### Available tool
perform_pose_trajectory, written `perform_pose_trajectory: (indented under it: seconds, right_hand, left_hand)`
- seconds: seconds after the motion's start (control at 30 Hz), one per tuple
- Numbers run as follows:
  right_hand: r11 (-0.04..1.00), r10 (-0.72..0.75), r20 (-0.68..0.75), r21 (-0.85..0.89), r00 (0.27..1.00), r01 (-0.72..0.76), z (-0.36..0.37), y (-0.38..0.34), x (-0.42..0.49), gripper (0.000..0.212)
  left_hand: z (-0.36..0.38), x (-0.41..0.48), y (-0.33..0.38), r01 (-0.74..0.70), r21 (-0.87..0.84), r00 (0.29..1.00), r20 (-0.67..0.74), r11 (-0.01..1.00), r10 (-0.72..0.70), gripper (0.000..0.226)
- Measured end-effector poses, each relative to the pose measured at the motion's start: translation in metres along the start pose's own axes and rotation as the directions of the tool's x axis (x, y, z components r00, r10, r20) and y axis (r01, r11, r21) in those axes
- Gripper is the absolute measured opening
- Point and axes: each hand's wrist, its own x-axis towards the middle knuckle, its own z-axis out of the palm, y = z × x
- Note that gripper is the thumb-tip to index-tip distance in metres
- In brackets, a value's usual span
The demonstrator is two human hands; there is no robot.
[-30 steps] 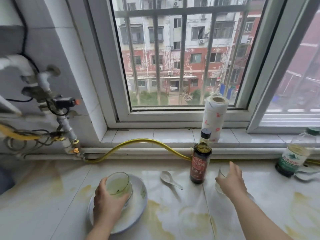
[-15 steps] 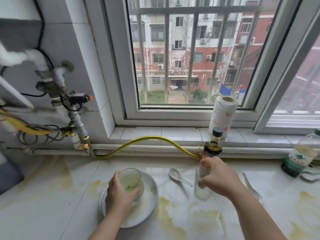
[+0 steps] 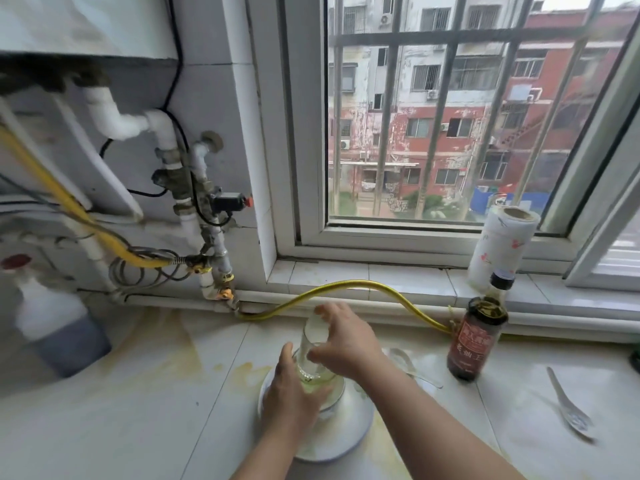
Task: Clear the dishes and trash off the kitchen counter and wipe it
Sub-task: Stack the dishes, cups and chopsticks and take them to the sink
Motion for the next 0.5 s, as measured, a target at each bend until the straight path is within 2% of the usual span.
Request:
perform_pose_trajectory:
  seconds: [0.13, 0.37, 0.43, 0.5]
  right_hand:
    - [0.991, 0.066, 0.054, -0.12, 0.996, -0.059, 0.028, 0.007, 0.005, 0.063]
    - [0.987, 0.087, 0.087, -0.143, 0.992, -0.074, 0.036, 0.012, 0.012, 0.069]
    - [0.993, 0.098, 0.12, -0.074, 0.988, -0.089, 0.032, 0.014, 0.013, 0.072]
    - [0.977, 0.142, 0.136, 0.141, 0.98, -0.161, 0.026, 0.02, 0.014, 0.071]
  left_hand:
    - [-0.002, 0.003, -0.004, -0.037, -0.004, 0.999, 0.022, 0.999, 0.037, 0.099]
    - [0.001, 0.007, -0.01, -0.054, -0.012, 0.998, 0.025, 0.998, 0.054, 0.098]
    - [0.002, 0.008, -0.011, -0.047, -0.027, 0.999, 0.017, 0.999, 0.048, 0.096]
    - [0.004, 0.01, -0.012, -0.038, -0.036, 0.999, 0.009, 0.999, 0.038, 0.095]
